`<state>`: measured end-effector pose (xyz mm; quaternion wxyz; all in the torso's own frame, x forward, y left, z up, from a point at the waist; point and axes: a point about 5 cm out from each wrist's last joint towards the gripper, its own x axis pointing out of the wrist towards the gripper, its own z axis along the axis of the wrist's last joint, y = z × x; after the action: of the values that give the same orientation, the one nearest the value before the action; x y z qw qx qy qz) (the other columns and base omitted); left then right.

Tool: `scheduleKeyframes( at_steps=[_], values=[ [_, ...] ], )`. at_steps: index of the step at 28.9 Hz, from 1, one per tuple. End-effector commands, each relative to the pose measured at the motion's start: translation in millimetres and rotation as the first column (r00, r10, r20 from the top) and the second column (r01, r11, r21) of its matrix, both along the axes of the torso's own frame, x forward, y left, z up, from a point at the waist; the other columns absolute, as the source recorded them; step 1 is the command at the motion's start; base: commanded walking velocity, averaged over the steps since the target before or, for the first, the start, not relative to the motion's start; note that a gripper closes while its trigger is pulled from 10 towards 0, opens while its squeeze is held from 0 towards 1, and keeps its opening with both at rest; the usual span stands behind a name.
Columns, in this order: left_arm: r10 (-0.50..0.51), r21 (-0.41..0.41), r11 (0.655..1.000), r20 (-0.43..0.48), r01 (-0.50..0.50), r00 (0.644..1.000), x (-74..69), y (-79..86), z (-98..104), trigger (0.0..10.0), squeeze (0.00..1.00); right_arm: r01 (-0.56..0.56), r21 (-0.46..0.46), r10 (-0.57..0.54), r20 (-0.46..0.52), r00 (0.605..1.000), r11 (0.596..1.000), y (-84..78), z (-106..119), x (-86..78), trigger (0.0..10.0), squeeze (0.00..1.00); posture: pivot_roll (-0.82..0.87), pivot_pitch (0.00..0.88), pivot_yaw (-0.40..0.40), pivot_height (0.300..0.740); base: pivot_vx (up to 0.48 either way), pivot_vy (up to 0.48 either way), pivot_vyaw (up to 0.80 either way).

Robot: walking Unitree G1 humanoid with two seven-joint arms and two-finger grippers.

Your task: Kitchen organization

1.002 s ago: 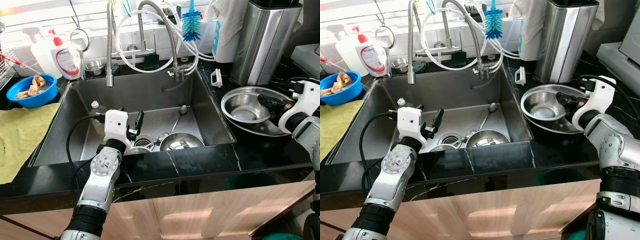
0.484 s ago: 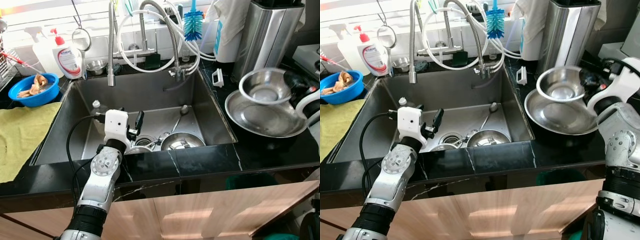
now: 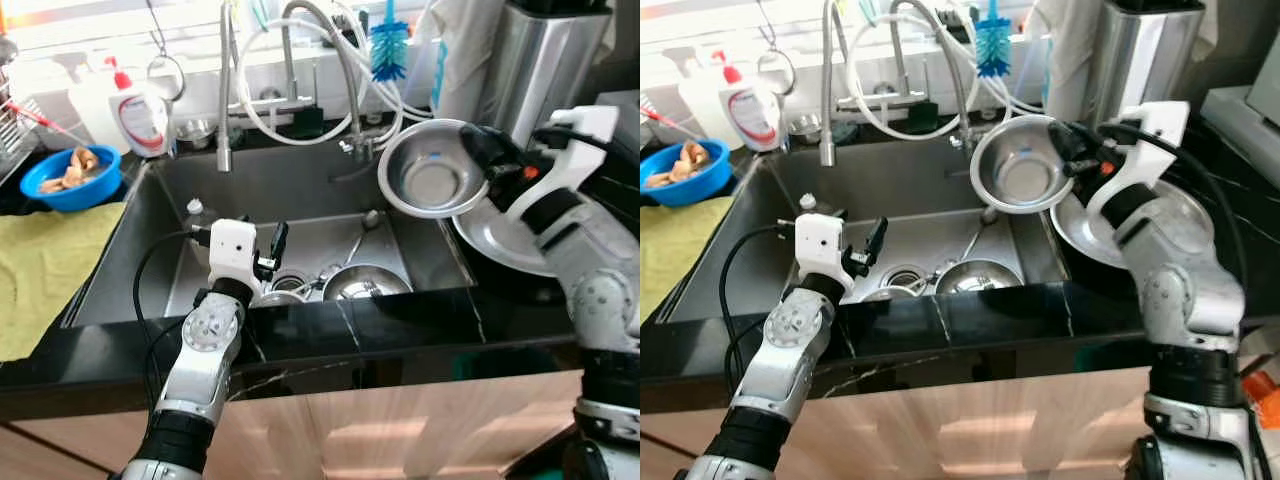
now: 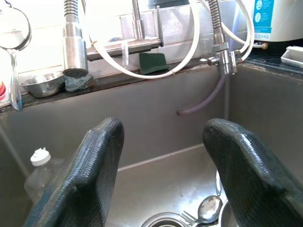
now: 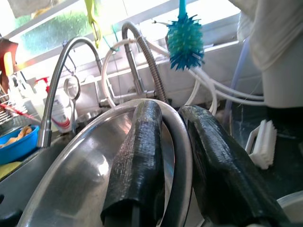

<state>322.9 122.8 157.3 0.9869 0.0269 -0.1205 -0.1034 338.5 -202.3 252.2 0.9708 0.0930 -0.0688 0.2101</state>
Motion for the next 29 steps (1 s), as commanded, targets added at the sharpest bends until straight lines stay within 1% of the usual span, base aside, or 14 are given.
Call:
scheduleKeyframes(
  at_steps=[1, 2, 4, 6, 7, 10, 12, 14, 16, 17, 18, 26, 27, 29],
  values=[
    [0.017, 0.001, 1.000, 0.001, -0.017, 1.000, -1.2, 4.4, -0.6, 10.0, 0.00, -0.041, -0.020, 0.041, -0.013, 0.999, 0.999, 7.3, -3.1, 2.1, 10.0, 0.00, -0.11, 0.000, 0.076, 0.740, 0.000, 0.000, 0.00],
    [0.019, 0.000, 1.000, 0.001, -0.019, 1.000, -1.1, 4.5, -0.6, 10.0, 0.00, -0.098, -0.047, 0.096, -0.041, 0.995, 0.994, 14.4, -9.2, 2.5, 10.0, 0.00, -0.11, 0.000, 0.074, 0.740, 0.000, 0.000, 0.00],
    [0.019, 0.000, 1.000, 0.001, -0.019, 1.000, -1.1, 4.5, -0.6, 10.0, 0.00, -0.134, -0.059, 0.131, -0.054, 0.990, 0.989, 18.1, -12.1, 1.8, 10.0, 0.00, -0.11, 0.000, 0.074, 0.740, 0.000, 0.000, 0.00],
    [0.021, -0.002, 1.000, 0.001, -0.021, 1.000, -1.1, 4.5, -0.6, 10.0, 0.00, -0.172, -0.148, 0.157, -0.108, 0.982, 0.974, 24.2, -23.9, 1.9, 10.0, 0.00, -0.10, 0.000, 0.071, 0.740, 0.000, 0.000, 0.00],
    [0.021, -0.002, 1.000, 0.001, -0.021, 1.000, -1.3, 4.5, -0.4, 10.0, 0.00, -0.181, -0.168, 0.162, -0.121, 0.979, 0.969, 26.2, -28.1, 2.0, 10.0, 0.00, -0.10, 0.000, 0.070, 0.740, 0.000, 0.000, 0.00],
    [0.022, -0.003, 1.000, 0.001, -0.022, 1.000, -1.3, 4.6, -0.4, 10.0, 0.00, -0.190, -0.174, 0.168, -0.133, 0.977, 0.966, 27.7, -31.3, 2.4, 10.0, 0.00, -0.10, 0.000, 0.070, 0.740, 0.000, 0.000, 0.00],
    [0.026, -0.007, 1.000, -0.001, -0.026, 1.000, -1.7, 5.6, -0.5, 10.0, 0.00, -0.197, -0.222, 0.165, -0.155, 0.974, 0.955, 27.2, -38.5, 3.0, 10.0, 0.00, -0.10, 0.000, 0.070, 0.740, 0.000, 0.000, 0.00],
    [0.026, -0.008, 1.000, -0.001, -0.026, 1.000, -1.7, 5.6, -0.6, 10.0, 0.00, -0.193, -0.238, 0.155, -0.170, 0.973, 0.952, 26.1, -42.1, 4.2, 10.0, 0.00, -0.10, 0.000, 0.070, 0.740, 0.000, 0.000, 0.00],
    [0.025, -0.009, 1.000, -0.002, -0.025, 1.000, -1.6, 5.2, -0.6, 10.0, 0.00, -0.187, -0.278, 0.137, -0.190, 0.972, 0.942, 24.4, -47.3, 5.8, 10.0, 0.00, -0.10, 0.000, 0.071, 0.740, 0.000, 0.000, 0.00],
    [0.025, -0.009, 1.000, -0.002, -0.025, 1.000, -1.6, 5.2, -0.6, 10.0, 0.00, -0.187, -0.278, 0.137, -0.190, 0.972, 0.942, 24.4, -47.3, 5.8, 10.0, 0.00, -0.10, 0.000, 0.071, 0.740, 0.000, 0.000, 0.00],
    [0.023, -0.013, 1.000, -0.001, -0.023, 1.000, -1.8, 4.6, -0.6, 10.0, 0.00, -0.182, -0.312, 0.120, -0.207, 0.971, 0.932, 23.4, -52.6, 7.6, 10.0, 0.00, -0.10, 0.000, 0.070, 0.740, 0.000, 0.000, 0.00],
    [0.020, -0.019, 1.000, 0.003, -0.020, 1.000, -2.2, 3.7, -0.4, 10.0, 0.00, -0.152, -0.355, 0.077, -0.216, 0.973, 0.922, 20.2, -59.0, 13.8, 10.0, 0.00, -0.10, 0.000, 0.069, 0.740, 0.000, 0.000, 0.00],
    [0.020, -0.021, 1.000, 0.004, -0.020, 1.000, -2.3, 3.7, -0.5, 10.0, 0.00, -0.147, -0.380, 0.063, -0.224, 0.973, 0.913, 19.4, -62.9, 16.3, 10.0, 0.00, -0.10, 0.000, 0.069, 0.740, 0.000, 0.000, 0.00],
    [0.020, -0.022, 1.000, 0.005, -0.019, 1.000, -2.5, 3.5, -0.3, 10.0, 0.00, -0.146, -0.390, 0.059, -0.226, 0.972, 0.909, 19.7, -64.6, 17.7, 10.0, 0.00, -0.10, 0.000, 0.069, 0.740, 0.000, 0.000, 0.00]
  ],
)
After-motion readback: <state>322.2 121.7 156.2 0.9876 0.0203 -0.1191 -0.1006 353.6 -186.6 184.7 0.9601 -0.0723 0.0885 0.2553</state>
